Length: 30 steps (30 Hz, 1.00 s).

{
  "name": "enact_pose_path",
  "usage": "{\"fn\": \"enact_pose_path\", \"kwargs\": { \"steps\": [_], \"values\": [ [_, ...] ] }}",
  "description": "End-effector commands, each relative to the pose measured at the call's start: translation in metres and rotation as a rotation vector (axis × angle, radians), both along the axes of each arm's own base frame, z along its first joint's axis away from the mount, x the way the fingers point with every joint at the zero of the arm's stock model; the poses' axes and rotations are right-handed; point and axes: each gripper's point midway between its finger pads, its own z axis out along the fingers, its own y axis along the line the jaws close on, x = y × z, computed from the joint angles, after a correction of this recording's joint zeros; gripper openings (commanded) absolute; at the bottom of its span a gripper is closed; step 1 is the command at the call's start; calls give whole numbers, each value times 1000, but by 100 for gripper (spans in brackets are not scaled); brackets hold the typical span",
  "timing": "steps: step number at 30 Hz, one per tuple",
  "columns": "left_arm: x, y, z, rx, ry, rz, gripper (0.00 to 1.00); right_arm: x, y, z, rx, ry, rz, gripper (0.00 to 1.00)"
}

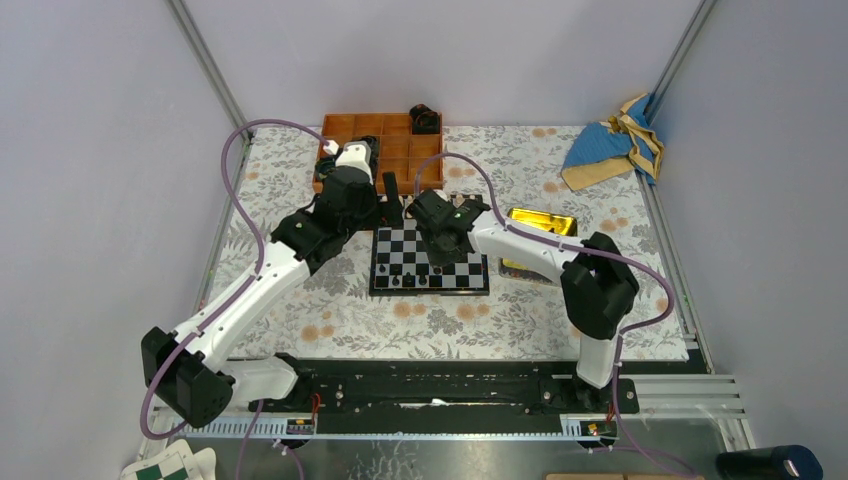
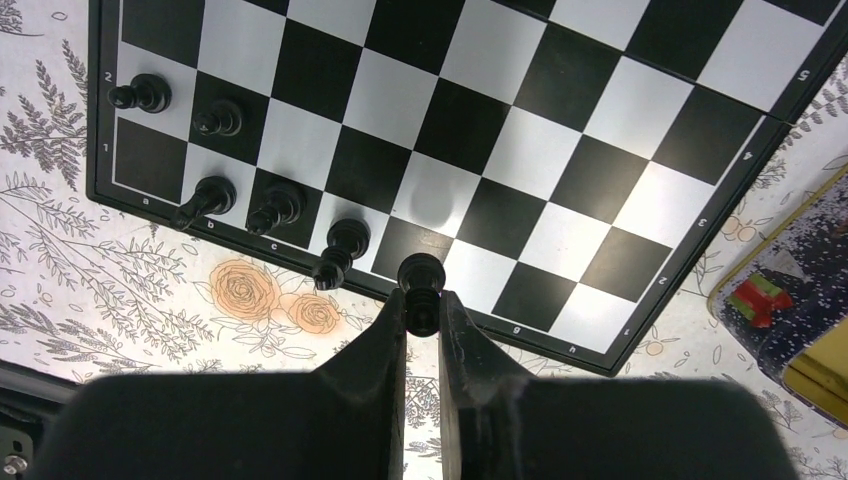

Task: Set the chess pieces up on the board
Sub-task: Place the chess piece on the chessboard.

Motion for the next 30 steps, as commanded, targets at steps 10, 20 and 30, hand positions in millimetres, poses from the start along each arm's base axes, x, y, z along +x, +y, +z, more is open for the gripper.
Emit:
{"fn": "enact_pose_path", "kwargs": {
  "steps": [10,20,30],
  "values": [
    [-5,12,2,18,-14,33,99,0,19,-9,11,20,31,2],
    [-5,16,0,25,-12,39,99,-3,24,-17,10,43,41,3],
    [-4,18,-4,31,-2,42,99,-7,27,-21,1,56,55,9]
  ]
}}
